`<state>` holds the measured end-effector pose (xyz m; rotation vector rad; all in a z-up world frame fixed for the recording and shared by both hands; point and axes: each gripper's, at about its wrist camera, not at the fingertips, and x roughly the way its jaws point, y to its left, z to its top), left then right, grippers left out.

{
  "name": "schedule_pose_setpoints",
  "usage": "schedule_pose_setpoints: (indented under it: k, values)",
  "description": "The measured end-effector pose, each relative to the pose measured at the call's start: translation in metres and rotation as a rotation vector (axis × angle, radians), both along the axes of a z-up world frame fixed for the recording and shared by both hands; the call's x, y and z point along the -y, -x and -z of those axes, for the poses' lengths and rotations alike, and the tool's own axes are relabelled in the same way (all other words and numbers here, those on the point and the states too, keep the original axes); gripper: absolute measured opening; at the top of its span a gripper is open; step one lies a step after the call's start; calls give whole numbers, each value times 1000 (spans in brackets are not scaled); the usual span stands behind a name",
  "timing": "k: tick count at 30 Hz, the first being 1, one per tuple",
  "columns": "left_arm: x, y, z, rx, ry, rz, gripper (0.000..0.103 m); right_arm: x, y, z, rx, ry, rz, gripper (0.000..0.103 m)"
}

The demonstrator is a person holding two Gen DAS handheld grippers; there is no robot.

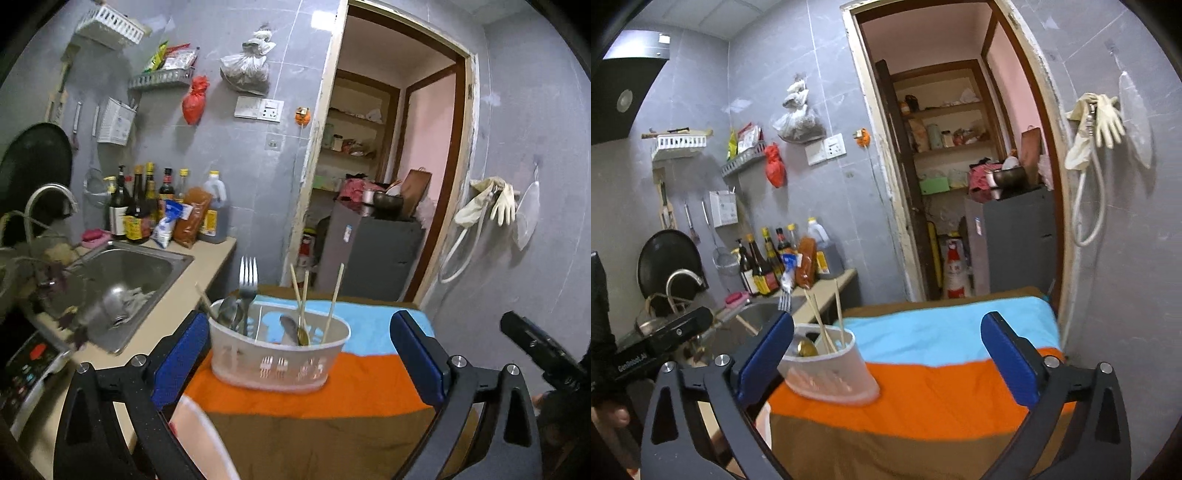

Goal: Organize utensils

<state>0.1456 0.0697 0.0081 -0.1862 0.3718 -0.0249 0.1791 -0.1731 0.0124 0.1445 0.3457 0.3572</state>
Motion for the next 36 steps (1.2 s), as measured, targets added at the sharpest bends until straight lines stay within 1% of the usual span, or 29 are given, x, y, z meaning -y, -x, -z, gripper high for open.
schedule_pose_setpoints:
  k: [4, 8, 11, 15, 17, 21, 29, 36]
  values:
    - [13, 29, 2, -8, -37, -18, 97, 13, 27, -8, -7, 39, 15, 103]
    - [20, 53, 8, -22, -46, -37, 97, 24, 52, -7, -13, 59, 33, 103]
    - [26, 69, 13, -27, -52, -29, 97, 33, 71, -5, -14, 63, 49, 103]
    - [35, 85, 14, -11, -79, -16, 97, 40, 93, -2, 0, 83, 62, 103]
    - [39, 92, 13, 0, -91, -14, 97, 42, 100, -1, -5, 94, 61, 103]
    - [44, 105, 13, 23, -85, -10, 97, 42, 114, 1, 1, 128, 53, 103]
    - [53, 121, 11, 48, -107, 1, 97, 44, 124, 4, 4, 123, 47, 103]
    - [54, 122, 13, 47, -113, 1, 97, 46, 128, 7, 0, 117, 49, 103]
